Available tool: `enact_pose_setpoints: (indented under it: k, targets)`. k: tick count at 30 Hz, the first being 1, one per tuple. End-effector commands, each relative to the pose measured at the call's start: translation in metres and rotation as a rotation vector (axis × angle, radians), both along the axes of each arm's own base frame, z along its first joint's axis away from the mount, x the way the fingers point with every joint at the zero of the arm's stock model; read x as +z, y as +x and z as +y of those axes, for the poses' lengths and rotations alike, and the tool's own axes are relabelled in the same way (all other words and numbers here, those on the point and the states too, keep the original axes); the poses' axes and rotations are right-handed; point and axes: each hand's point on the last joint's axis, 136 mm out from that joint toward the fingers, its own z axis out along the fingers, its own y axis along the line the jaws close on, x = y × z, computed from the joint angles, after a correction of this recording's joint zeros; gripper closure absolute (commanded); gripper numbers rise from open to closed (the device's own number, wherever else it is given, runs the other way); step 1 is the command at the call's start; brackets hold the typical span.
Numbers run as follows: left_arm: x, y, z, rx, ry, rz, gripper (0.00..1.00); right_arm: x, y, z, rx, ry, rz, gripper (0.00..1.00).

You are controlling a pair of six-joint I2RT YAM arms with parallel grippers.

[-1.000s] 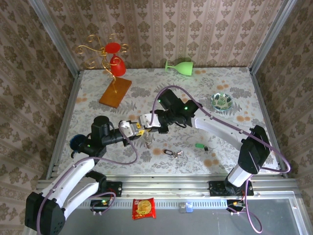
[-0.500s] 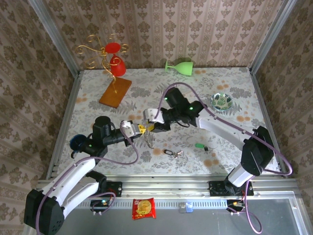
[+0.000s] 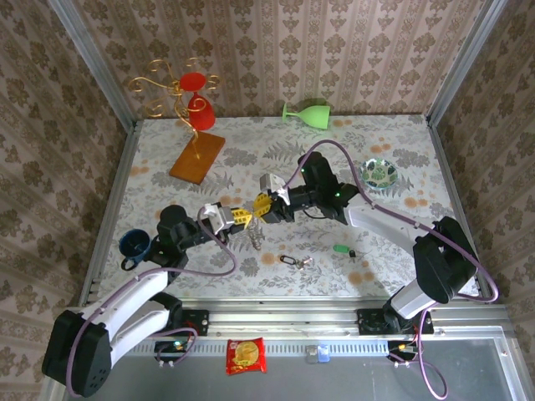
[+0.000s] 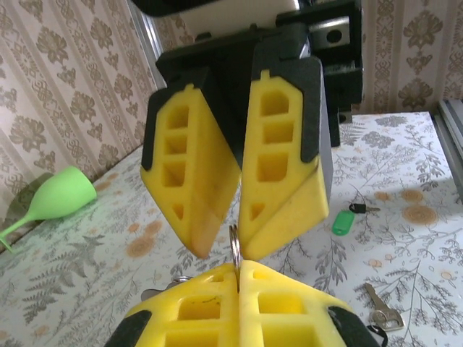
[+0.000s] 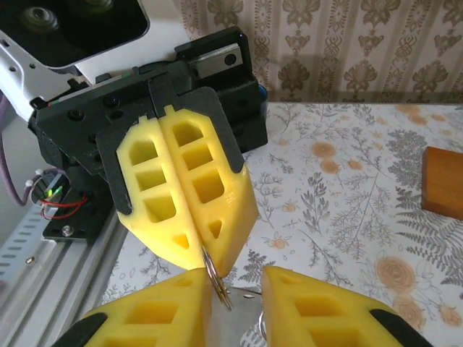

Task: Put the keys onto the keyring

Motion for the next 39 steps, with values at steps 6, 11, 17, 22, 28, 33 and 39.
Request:
enact_pose_setpoints:
  k: [6, 11, 17, 22, 28, 33, 39]
  targets:
    - [0.016, -0.010, -0.002, -0.043, -0.068, -0.034, 1.00, 0.012, -0.006, 0.004, 0.025, 0.037, -0.012, 1.00]
    - [0.010, -0.002, 0.005, 0.033, 0.012, -0.049, 0.72, 0.012, -0.010, -0.004, 0.029, -0.090, -0.089, 1.00]
    - [0.000, -0.008, 0.008, 0.009, 0.158, -0.035, 0.74, 0.000, -0.012, -0.013, 0.046, -0.338, -0.219, 1.00]
    - [0.002, -0.005, 0.007, 0.006, 0.183, -0.050, 0.75, -0.003, -0.016, -0.014, 0.076, -0.451, -0.298, 1.00]
    - [0.011, -0.001, 0.003, -0.005, 0.160, -0.074, 0.78, 0.000, -0.020, -0.004, 0.104, -0.496, -0.373, 1.00]
    - [0.012, -0.003, 0.001, -0.018, 0.145, -0.060, 0.77, -0.001, -0.018, 0.004, 0.102, -0.516, -0.401, 1.00]
    - [0.010, -0.004, 0.001, -0.023, 0.138, -0.043, 0.75, 0.000, -0.020, 0.011, 0.111, -0.509, -0.405, 1.00]
